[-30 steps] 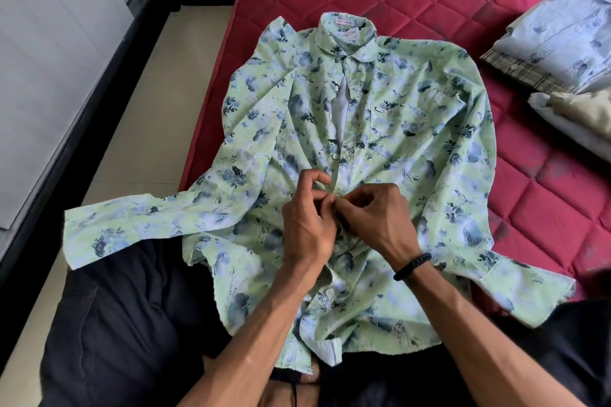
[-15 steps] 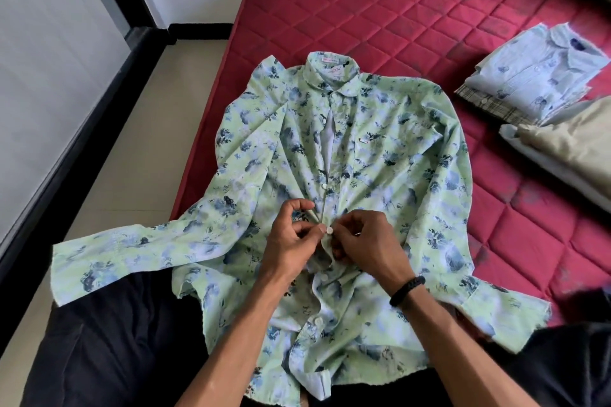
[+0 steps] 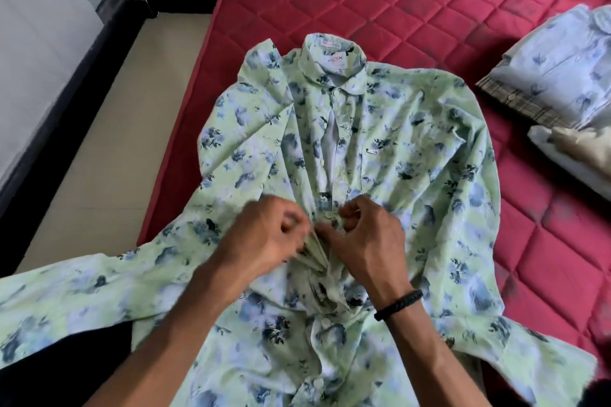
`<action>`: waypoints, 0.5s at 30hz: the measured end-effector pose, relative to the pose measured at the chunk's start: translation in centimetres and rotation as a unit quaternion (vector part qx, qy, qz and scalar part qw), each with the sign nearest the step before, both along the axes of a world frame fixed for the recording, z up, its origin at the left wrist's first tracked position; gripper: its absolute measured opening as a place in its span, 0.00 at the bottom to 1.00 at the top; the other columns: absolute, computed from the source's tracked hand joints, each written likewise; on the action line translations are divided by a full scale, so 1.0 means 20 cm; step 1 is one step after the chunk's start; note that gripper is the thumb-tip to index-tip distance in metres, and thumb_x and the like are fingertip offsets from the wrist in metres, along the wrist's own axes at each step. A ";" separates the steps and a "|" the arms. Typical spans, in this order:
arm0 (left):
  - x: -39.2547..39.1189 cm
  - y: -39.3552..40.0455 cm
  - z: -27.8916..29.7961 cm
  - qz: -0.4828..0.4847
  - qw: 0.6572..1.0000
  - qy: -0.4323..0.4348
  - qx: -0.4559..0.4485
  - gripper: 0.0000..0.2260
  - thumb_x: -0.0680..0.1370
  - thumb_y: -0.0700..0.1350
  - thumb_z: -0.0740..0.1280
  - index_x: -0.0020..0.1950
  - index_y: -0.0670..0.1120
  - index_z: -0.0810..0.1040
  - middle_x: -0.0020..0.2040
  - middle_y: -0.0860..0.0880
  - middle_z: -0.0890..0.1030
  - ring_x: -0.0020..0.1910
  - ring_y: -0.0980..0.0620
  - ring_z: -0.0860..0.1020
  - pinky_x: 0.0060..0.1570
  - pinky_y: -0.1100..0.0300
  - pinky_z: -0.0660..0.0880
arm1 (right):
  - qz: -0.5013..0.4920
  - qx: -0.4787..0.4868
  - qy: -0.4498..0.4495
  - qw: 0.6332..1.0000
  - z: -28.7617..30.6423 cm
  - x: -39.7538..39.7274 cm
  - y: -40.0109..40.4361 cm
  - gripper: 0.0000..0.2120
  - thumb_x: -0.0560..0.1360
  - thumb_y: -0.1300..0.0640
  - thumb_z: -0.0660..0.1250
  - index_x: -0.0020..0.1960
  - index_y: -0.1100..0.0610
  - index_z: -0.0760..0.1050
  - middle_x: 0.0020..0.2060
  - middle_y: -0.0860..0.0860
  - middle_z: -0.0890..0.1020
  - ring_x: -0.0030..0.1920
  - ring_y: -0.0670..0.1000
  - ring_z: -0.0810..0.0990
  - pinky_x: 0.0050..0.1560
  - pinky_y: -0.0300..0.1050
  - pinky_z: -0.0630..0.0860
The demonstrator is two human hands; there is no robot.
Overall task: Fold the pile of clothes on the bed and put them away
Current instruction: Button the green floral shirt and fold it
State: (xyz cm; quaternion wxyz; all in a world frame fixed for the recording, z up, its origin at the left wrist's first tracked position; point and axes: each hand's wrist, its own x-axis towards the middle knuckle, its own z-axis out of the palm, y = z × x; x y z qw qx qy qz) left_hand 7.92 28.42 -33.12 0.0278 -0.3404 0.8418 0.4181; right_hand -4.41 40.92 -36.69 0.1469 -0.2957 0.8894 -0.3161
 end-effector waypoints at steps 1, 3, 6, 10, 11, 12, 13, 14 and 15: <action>-0.03 -0.03 0.00 0.028 0.996 0.057 -0.069 0.07 0.81 0.45 0.71 0.59 0.49 0.84 0.49 0.52 0.87 0.36 0.63 0.83 0.37 0.69 0.80 | 0.004 -0.001 -0.008 1.000 0.01 0.00 0.00 0.16 0.69 0.45 0.80 0.46 0.51 0.77 0.36 0.44 0.81 0.38 0.47 0.79 0.38 0.45 0.77; -0.11 -0.05 -0.03 0.022 0.983 0.122 -0.132 0.08 0.81 0.44 0.71 0.59 0.47 0.85 0.50 0.53 0.87 0.40 0.63 0.82 0.44 0.69 0.81 | 0.008 -0.006 0.009 1.000 0.00 -0.01 0.00 0.08 0.71 0.52 0.76 0.42 0.53 0.78 0.33 0.45 0.81 0.35 0.48 0.80 0.37 0.49 0.79; -0.19 -0.01 -0.16 0.000 0.982 0.117 -0.147 0.06 0.77 0.46 0.76 0.54 0.48 0.87 0.47 0.53 0.85 0.39 0.60 0.80 0.46 0.65 0.81 | -0.002 -0.021 0.040 0.999 -0.03 0.00 0.01 0.04 0.74 0.57 0.70 0.40 0.54 0.80 0.31 0.47 0.81 0.32 0.50 0.79 0.35 0.51 0.79; -0.17 0.05 -0.23 0.001 0.980 0.123 -0.156 0.06 0.75 0.46 0.78 0.50 0.51 0.85 0.44 0.56 0.81 0.39 0.59 0.78 0.44 0.60 0.80 | -0.009 -0.015 -0.147 0.989 -0.01 -0.12 0.05 0.04 0.78 0.53 0.73 0.46 0.53 0.83 0.36 0.48 0.86 0.35 0.49 0.84 0.39 0.47 0.80; -0.17 0.06 -0.22 -0.008 0.980 0.121 -0.157 0.06 0.76 0.46 0.77 0.50 0.51 0.84 0.44 0.56 0.80 0.40 0.59 0.78 0.45 0.59 0.80 | -0.009 -0.014 -0.196 0.980 0.00 -0.16 0.06 0.05 0.79 0.53 0.73 0.45 0.54 0.82 0.36 0.50 0.86 0.36 0.51 0.85 0.40 0.49 0.81; -0.17 0.07 -0.22 -0.015 0.980 0.120 -0.159 0.05 0.77 0.45 0.76 0.50 0.51 0.82 0.44 0.56 0.80 0.40 0.58 0.77 0.45 0.58 0.80 | -0.007 -0.017 -0.243 0.970 0.01 -0.19 0.07 0.07 0.79 0.54 0.73 0.44 0.55 0.82 0.36 0.52 0.87 0.37 0.55 0.86 0.42 0.54 0.82; -0.17 0.07 -0.22 -0.018 0.980 0.122 -0.159 0.04 0.77 0.45 0.75 0.49 0.51 0.81 0.44 0.56 0.79 0.41 0.58 0.77 0.45 0.57 0.80 | -0.004 -0.025 -0.281 0.959 0.02 -0.20 0.08 0.07 0.79 0.55 0.73 0.44 0.57 0.82 0.36 0.55 0.87 0.40 0.60 0.87 0.47 0.61 0.84; -0.17 0.07 -0.22 -0.014 0.980 0.123 -0.156 0.04 0.78 0.45 0.74 0.49 0.51 0.80 0.44 0.56 0.79 0.41 0.58 0.77 0.45 0.56 0.80 | 0.001 -0.033 -0.311 0.950 0.03 -0.21 0.08 0.08 0.80 0.56 0.72 0.44 0.58 0.82 0.37 0.57 0.87 0.43 0.62 0.87 0.52 0.66 0.83; -0.16 0.07 -0.22 -0.006 0.981 0.122 -0.151 0.03 0.79 0.45 0.73 0.49 0.51 0.80 0.44 0.57 0.79 0.41 0.58 0.77 0.45 0.57 0.80 | 0.005 -0.036 -0.331 0.943 0.04 -0.21 0.09 0.08 0.80 0.56 0.72 0.45 0.59 0.83 0.38 0.57 0.87 0.45 0.62 0.87 0.57 0.67 0.81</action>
